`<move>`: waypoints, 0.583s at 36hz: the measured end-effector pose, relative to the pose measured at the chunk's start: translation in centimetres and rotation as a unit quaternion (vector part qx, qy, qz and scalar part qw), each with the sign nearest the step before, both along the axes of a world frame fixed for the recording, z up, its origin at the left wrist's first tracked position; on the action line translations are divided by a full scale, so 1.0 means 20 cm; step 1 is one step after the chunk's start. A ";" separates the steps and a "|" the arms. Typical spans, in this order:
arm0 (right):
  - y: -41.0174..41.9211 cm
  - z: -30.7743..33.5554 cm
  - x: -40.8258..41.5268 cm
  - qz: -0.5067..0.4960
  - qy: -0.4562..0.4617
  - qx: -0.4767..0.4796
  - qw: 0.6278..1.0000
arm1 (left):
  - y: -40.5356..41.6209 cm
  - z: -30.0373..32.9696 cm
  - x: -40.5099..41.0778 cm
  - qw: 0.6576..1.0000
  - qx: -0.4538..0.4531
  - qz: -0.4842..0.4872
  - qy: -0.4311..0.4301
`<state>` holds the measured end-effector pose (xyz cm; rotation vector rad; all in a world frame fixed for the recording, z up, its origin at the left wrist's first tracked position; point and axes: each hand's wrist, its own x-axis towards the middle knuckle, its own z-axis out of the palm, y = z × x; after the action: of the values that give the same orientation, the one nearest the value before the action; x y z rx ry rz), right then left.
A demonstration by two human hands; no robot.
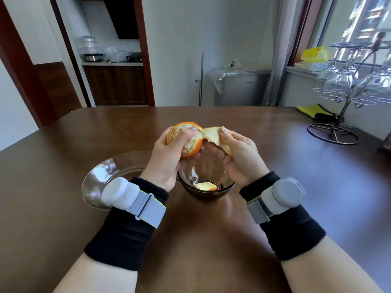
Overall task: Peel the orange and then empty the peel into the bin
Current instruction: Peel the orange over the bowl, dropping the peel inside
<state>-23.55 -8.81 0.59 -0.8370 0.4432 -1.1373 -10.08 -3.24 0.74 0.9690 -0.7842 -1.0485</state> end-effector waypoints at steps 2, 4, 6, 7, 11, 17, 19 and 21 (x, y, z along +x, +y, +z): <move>-0.01 0.00 0.00 0.018 -0.020 0.015 1.000 | 0.00 0.00 0.00 1.000 0.007 -0.007 0.028; -0.01 0.00 0.00 0.033 -0.042 0.026 0.998 | -0.01 0.00 0.00 0.998 0.019 -0.008 0.061; 0.00 0.00 0.01 0.046 -0.064 0.038 0.996 | -0.01 0.00 0.00 0.996 0.029 -0.014 0.084; 0.00 0.00 0.01 0.048 -0.070 0.044 0.995 | -0.01 0.00 0.00 0.995 0.030 -0.018 0.091; 0.00 0.00 0.00 0.027 -0.035 0.019 0.999 | -0.02 -0.01 0.01 0.998 0.016 -0.018 0.050; 0.01 0.00 0.01 -0.055 0.129 -0.091 0.986 | -0.04 -0.03 0.00 0.995 0.014 0.039 -0.094; 0.02 -0.01 0.03 -0.047 0.168 -0.108 0.979 | -0.04 -0.04 -0.01 0.990 0.014 0.045 -0.135; 0.03 0.00 0.03 -0.030 0.190 -0.124 0.974 | -0.04 -0.05 -0.01 0.985 0.011 0.045 -0.168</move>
<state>-22.87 -8.18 0.54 -1.2774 0.6531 -1.1024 -10.26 -4.06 -0.17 1.2067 -0.9961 -0.8275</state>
